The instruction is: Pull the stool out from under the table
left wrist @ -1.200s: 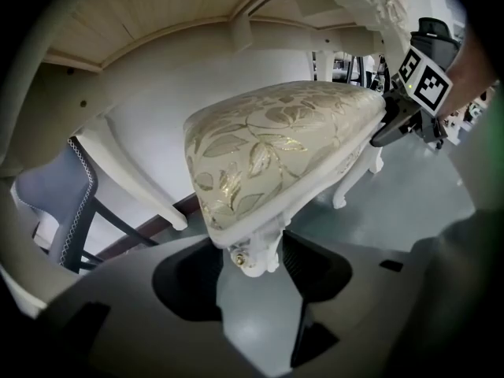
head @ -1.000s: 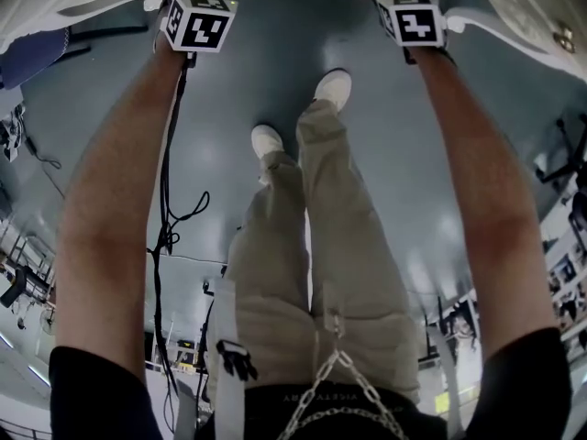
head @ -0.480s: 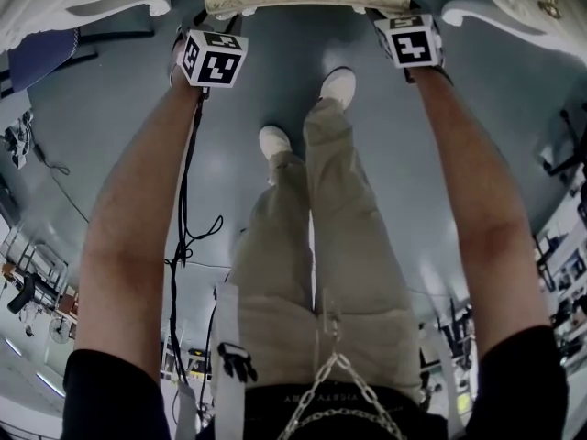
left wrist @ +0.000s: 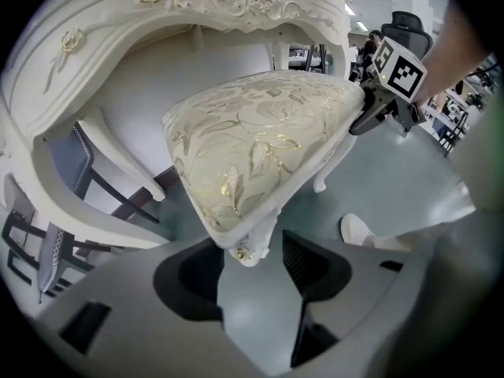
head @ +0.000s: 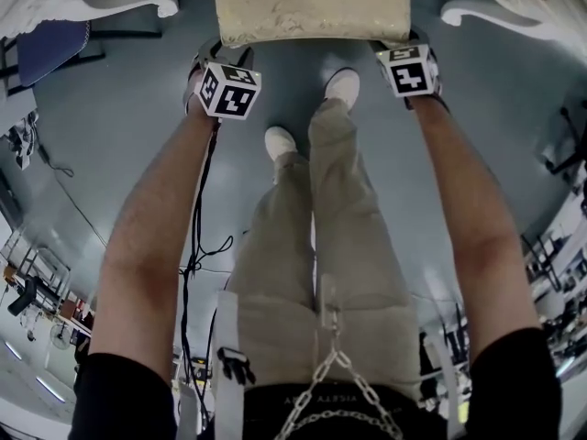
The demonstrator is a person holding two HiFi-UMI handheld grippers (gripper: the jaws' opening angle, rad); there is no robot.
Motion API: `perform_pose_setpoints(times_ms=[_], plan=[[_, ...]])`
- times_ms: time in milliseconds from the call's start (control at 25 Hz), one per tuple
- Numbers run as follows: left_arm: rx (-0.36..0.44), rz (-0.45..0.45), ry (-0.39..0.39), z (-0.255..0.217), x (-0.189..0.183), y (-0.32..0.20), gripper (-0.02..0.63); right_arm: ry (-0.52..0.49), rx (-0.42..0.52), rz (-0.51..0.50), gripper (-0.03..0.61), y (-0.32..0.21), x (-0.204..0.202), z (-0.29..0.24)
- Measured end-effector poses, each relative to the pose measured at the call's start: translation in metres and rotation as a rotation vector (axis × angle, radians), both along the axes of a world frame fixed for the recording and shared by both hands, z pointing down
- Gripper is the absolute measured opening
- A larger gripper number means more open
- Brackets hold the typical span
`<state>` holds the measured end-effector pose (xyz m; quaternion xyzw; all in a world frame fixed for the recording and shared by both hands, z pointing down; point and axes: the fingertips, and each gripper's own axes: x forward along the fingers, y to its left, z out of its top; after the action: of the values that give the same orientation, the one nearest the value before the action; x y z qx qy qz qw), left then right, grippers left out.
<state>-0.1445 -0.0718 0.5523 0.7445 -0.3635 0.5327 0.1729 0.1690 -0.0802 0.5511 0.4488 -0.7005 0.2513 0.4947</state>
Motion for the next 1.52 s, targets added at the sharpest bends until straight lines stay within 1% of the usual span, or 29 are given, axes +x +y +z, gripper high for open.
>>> perform_pose_setpoints(times_ms=[120, 240, 360, 400, 480, 520, 600, 640, 680, 720, 760, 800, 880, 960, 1040, 1080, 1200, 1280, 1320, 1400, 1440, 1520], plan=[[-0.018, 0.015, -0.006, 0.002, -0.001, 0.025, 0.230, 0.004, -0.009, 0.002, 0.299, 0.022, -0.001, 0.003], [-0.035, 0.050, -0.018, 0.007, -0.006, 0.050, 0.230, 0.006, -0.028, 0.003, 0.299, 0.045, -0.004, 0.009], [-0.028, 0.062, -0.034, 0.012, -0.012, 0.062, 0.230, 0.007, -0.035, -0.002, 0.299, 0.058, -0.009, 0.015], [-0.026, 0.046, -0.038, 0.013, -0.014, 0.063, 0.230, 0.013, -0.034, -0.006, 0.299, 0.060, -0.010, 0.016], [-0.031, -0.026, -0.043, 0.014, -0.017, 0.067, 0.230, 0.037, -0.024, 0.000, 0.298, 0.066, -0.010, 0.017], [-0.032, -0.074, -0.034, 0.012, -0.018, 0.072, 0.230, 0.049, -0.011, 0.021, 0.298, 0.070, -0.008, 0.015], [-0.018, -0.161, 0.016, 0.000, -0.014, 0.091, 0.229, 0.057, 0.017, 0.124, 0.298, 0.087, 0.001, 0.003], [0.006, -0.199, 0.052, -0.011, -0.013, 0.101, 0.209, 0.047, 0.030, 0.196, 0.298, 0.096, 0.004, -0.007], [0.042, -0.238, 0.094, -0.027, -0.012, 0.108, 0.161, 0.029, 0.049, 0.268, 0.295, 0.104, 0.007, -0.021], [0.083, -0.275, 0.141, -0.047, -0.012, 0.112, 0.102, 0.005, 0.081, 0.330, 0.240, 0.110, 0.008, -0.037], [0.125, -0.300, 0.189, -0.071, -0.013, 0.113, 0.058, -0.020, 0.126, 0.374, 0.078, 0.114, 0.010, -0.054], [0.166, -0.306, 0.236, -0.098, -0.012, 0.112, 0.026, -0.051, 0.178, 0.397, 0.006, 0.116, 0.009, -0.073], [0.258, -0.280, 0.321, -0.158, -0.010, 0.105, 0.005, -0.128, 0.286, 0.406, 0.003, 0.115, -0.001, -0.119], [0.360, -0.261, 0.407, -0.220, -0.007, 0.094, 0.003, -0.199, 0.387, 0.396, 0.002, 0.114, -0.018, -0.172], [0.450, -0.270, 0.473, -0.274, -0.006, 0.082, 0.003, -0.255, 0.478, 0.353, 0.002, 0.111, -0.039, -0.221], [0.482, -0.269, 0.486, -0.295, -0.006, 0.075, 0.003, -0.277, 0.519, 0.321, 0.002, 0.109, -0.050, -0.243], [0.552, -0.243, 0.502, -0.345, -0.005, 0.058, 0.003, -0.327, 0.608, 0.251, 0.002, 0.103, -0.075, -0.295], [0.602, -0.180, 0.483, -0.369, 0.001, 0.051, 0.003, -0.350, 0.636, 0.245, 0.002, 0.102, -0.082, -0.319], [0.619, -0.131, 0.454, -0.374, 0.005, 0.052, 0.003, -0.358, 0.643, 0.247, 0.002, 0.102, -0.083, -0.328], [0.618, -0.046, 0.397, -0.375, 0.014, 0.058, 0.003, -0.369, 0.647, 0.252, 0.002, 0.105, -0.085, -0.337], [0.607, -0.040, 0.395, -0.374, 0.018, 0.062, 0.003, -0.373, 0.645, 0.251, 0.002, 0.107, -0.085, -0.339], [0.588, -0.079, 0.422, -0.370, 0.025, 0.068, 0.003, -0.378, 0.637, 0.246, 0.002, 0.112, -0.084, -0.339]])
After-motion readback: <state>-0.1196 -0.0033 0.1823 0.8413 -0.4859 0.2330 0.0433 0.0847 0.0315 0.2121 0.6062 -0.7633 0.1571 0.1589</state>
